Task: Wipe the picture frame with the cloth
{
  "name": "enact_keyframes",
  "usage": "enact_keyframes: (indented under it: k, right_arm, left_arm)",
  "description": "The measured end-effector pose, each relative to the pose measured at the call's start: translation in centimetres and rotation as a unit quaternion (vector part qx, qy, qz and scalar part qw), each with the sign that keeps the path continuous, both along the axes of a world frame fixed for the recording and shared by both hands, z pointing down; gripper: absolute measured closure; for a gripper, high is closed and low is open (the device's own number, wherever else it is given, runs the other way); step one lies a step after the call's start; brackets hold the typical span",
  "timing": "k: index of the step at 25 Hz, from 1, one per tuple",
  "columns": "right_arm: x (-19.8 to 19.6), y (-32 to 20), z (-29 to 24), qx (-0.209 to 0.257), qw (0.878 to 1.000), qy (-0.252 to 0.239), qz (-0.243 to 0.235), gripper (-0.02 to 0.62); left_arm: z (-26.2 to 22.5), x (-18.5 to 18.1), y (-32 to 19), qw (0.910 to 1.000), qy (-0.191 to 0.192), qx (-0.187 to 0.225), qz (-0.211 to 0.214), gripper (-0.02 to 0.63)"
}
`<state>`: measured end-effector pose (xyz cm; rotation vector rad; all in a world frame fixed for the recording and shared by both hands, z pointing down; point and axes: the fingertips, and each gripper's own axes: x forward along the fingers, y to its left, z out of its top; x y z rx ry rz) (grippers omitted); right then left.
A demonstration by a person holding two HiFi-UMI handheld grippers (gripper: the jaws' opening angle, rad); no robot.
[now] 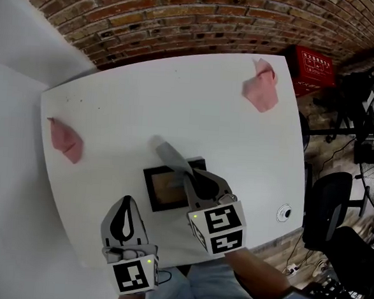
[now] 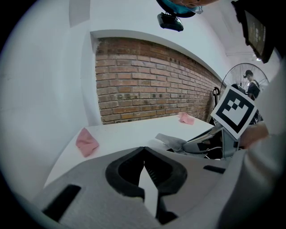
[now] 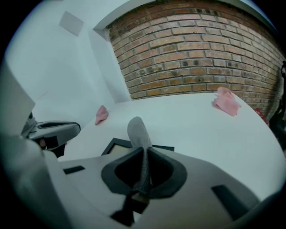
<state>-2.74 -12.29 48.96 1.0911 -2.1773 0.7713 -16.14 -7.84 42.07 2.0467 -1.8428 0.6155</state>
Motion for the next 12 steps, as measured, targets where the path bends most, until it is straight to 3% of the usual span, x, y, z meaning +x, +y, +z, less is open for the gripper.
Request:
enact_keyframes:
  k: [12]
  right_arm:
    - [1.4,-0.3,-0.3,0.003,1.000,-0.006,0.010,0.561]
  left_arm:
    - [0.0,1.6,-0.6,0.9999,-0.001,0.001,0.013,0.597]
